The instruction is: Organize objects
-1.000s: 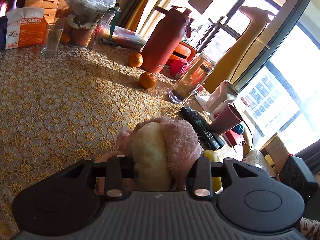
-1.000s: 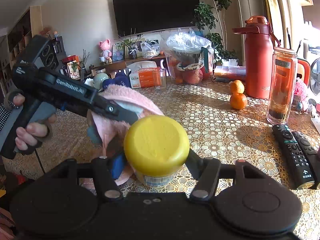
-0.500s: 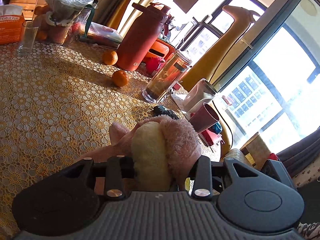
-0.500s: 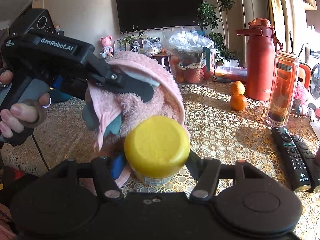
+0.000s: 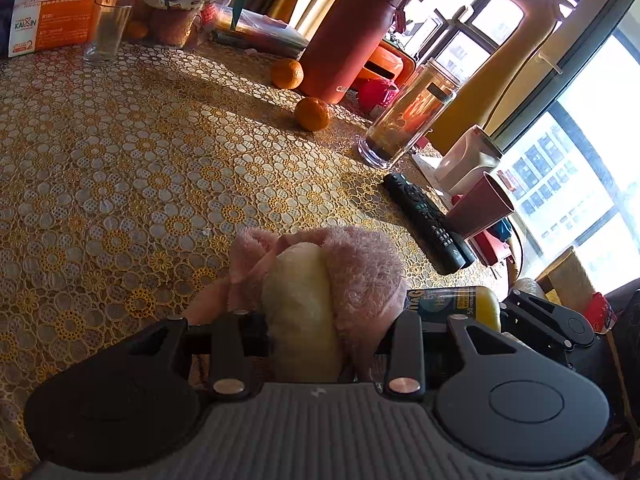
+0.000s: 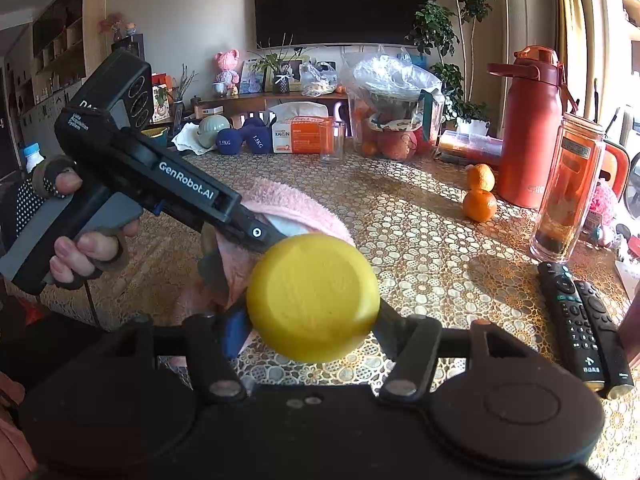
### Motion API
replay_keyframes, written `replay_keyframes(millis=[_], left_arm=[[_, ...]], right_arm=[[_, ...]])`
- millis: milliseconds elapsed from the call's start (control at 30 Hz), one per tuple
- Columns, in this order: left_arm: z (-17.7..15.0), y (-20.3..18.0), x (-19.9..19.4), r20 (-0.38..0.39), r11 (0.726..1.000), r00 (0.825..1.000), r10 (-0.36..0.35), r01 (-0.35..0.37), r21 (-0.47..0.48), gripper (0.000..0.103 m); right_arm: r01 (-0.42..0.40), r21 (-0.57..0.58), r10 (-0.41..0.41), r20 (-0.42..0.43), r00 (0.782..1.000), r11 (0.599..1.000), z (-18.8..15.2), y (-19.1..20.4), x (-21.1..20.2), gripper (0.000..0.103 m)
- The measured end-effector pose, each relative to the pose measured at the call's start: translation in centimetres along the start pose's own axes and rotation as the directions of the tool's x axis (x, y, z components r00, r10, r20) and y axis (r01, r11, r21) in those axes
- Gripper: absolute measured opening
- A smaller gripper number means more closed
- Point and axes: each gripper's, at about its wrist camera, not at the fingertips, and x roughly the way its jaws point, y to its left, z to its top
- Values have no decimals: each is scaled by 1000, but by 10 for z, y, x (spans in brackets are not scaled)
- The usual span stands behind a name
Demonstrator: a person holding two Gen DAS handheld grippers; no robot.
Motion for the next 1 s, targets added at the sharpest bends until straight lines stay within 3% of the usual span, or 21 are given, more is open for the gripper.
replay_keyframes(millis=[233,400,567,667,867,1000], left_arm=[[-3,-11,-15,21,998,999,40,-41,57,38],[8,-33,-48,82,995,995,-55,47,87,38],[9,-69,-57,64,978,988,-137,125,170,38],[5,-83,-45,32,970,991,-132,123,210,38],[7,-83,-22,-7,974,994,-111,110,197,38],[11,-71,-9,-15,984,998,-62,64,164,38]], right_arm=[[-7,-34,6,-18,1000,999,-5,1,-5,61],[-15,-38,14,-28,1000,999,-10,-1,-7,61],[-13,-39,12,-25,1000,999,-12,-1,-8,61],[-12,-47,11,-26,1000,999,-12,0,-8,61],[-10,-61,8,-33,999,998,-13,1,-10,61],[-14,-60,11,-40,999,998,-16,0,-11,61]])
